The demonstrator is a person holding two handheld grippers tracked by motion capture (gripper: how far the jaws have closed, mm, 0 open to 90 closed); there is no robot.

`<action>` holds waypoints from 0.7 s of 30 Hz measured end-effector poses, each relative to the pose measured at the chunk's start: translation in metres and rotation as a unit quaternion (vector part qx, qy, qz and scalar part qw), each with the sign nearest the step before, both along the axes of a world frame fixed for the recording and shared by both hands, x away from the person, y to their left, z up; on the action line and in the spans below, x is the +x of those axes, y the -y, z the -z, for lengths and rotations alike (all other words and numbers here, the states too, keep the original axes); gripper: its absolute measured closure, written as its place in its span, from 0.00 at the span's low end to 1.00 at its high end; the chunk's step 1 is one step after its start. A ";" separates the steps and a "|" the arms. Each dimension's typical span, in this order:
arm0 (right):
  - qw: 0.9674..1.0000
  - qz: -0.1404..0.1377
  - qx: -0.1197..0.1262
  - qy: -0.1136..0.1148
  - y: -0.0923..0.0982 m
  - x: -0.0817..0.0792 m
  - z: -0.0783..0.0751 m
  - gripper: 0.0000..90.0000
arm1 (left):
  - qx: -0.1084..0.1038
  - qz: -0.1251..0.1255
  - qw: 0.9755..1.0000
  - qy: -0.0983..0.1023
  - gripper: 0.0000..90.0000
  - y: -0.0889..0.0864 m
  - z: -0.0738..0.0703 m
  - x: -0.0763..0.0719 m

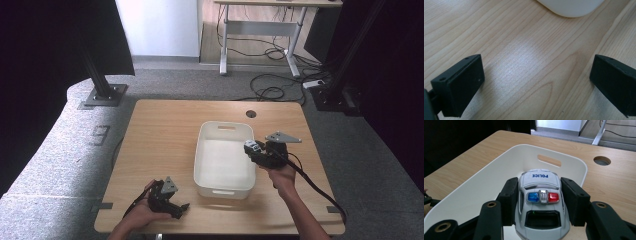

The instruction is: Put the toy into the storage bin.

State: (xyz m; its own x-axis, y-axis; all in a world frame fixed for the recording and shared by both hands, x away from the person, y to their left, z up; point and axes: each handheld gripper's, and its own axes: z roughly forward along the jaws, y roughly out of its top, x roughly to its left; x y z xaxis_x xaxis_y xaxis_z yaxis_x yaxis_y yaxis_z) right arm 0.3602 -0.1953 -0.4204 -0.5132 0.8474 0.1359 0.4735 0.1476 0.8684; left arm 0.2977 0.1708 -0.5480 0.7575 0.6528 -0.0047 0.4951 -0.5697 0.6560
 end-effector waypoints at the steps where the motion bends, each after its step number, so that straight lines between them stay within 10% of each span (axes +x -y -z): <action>1: 1.000 0.000 0.000 -0.002 -0.001 0.000 0.000 0.56 | 0.000 0.000 1.000 0.000 0.00 0.000 0.000 0.000; 21: 1.000 -0.017 -0.012 -0.006 -0.028 0.006 -0.004 0.56 | 0.001 -0.001 1.000 0.000 0.00 0.000 0.000 0.000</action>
State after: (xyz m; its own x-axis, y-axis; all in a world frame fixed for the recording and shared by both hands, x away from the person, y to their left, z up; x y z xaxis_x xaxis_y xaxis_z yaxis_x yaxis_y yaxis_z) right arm 0.3657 -0.1671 -0.4161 -0.5405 0.8324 0.1223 0.4777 0.1840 0.8590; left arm 0.2976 0.1707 -0.5479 0.7564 0.6541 -0.0044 0.4965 -0.5697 0.6549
